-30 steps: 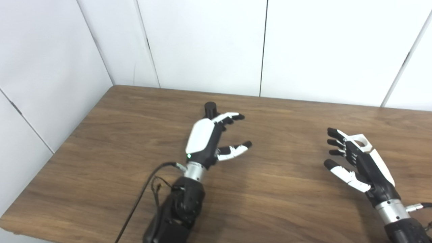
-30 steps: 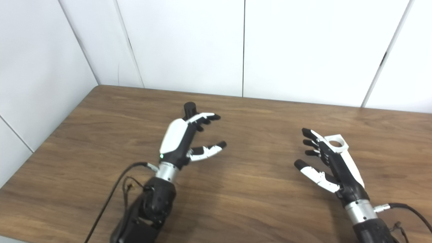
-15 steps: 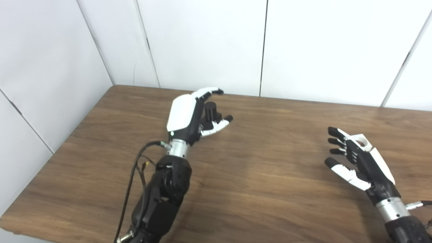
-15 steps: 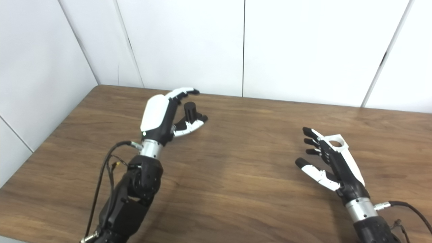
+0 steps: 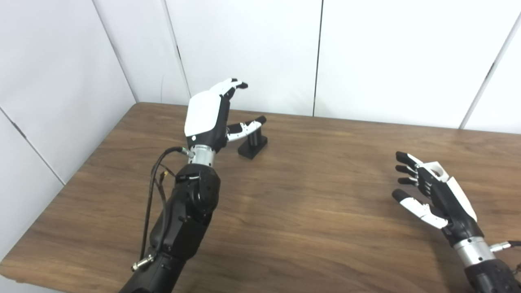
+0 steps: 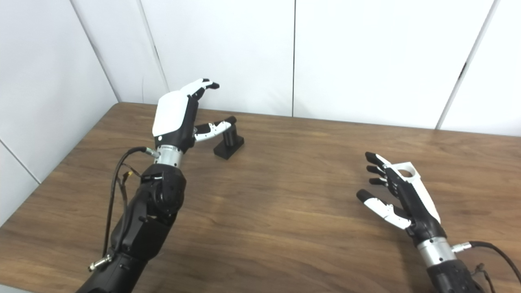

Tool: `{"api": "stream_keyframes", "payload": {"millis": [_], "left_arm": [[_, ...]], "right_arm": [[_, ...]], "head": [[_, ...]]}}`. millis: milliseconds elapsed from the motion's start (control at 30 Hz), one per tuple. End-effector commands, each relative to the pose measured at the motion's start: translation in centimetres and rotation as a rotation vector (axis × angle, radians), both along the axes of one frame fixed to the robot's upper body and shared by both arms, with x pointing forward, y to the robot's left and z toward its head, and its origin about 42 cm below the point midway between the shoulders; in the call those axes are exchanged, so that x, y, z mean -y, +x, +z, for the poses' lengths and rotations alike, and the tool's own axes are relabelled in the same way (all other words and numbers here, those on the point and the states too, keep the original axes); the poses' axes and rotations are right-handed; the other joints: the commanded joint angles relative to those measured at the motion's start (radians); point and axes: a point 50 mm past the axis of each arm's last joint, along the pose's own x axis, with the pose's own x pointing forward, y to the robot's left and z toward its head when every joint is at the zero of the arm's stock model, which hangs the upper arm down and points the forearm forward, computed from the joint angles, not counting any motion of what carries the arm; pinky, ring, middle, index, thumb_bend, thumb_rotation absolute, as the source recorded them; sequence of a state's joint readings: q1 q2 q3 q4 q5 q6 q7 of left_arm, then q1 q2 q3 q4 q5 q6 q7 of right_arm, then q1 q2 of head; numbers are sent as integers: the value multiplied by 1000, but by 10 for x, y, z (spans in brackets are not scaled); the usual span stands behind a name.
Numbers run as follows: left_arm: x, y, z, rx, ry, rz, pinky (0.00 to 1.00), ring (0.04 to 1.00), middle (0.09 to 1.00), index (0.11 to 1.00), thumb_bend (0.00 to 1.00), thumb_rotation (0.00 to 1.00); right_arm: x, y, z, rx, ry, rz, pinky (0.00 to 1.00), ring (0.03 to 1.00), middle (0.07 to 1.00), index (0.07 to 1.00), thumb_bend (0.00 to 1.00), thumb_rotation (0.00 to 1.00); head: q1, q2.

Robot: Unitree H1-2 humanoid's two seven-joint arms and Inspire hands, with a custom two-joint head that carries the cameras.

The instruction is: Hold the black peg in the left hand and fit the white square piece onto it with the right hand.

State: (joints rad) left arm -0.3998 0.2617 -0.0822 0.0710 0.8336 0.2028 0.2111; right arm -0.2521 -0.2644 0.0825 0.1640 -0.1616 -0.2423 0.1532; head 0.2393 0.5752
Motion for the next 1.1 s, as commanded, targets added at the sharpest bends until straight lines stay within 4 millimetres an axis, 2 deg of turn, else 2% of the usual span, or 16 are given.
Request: {"api": "stream_keyframes", "payload": {"millis": [0, 133, 367, 700, 1067], "left_arm": [[-1, 15, 28, 73, 39, 9, 766, 879, 890, 781, 762, 525], [-1, 27, 23, 19, 35, 4, 814, 894, 906, 802, 786, 595], [-3, 41, 11, -47, 36, 10, 792, 888, 899, 791, 809, 651], [-2, 48, -9, -139, 47, 22, 811, 891, 896, 785, 817, 626], [1, 48, -21, -205, 120, 90, 832, 891, 905, 789, 857, 658]], "right_arm": [[4, 7, 22, 99, 3, 7, 763, 862, 908, 898, 624, 664], [4, 8, 23, 98, 5, 9, 766, 864, 910, 896, 624, 663], [1, 5, 23, 97, 8, 7, 759, 861, 905, 897, 645, 675], [2, 2, 23, 93, 1, 3, 757, 866, 909, 900, 655, 691], [3, 2, 22, 92, -1, 4, 759, 866, 911, 899, 652, 700]], "head": [[-1, 2], [-6, 3], [-14, 9], [-16, 17], [-14, 25]]}}
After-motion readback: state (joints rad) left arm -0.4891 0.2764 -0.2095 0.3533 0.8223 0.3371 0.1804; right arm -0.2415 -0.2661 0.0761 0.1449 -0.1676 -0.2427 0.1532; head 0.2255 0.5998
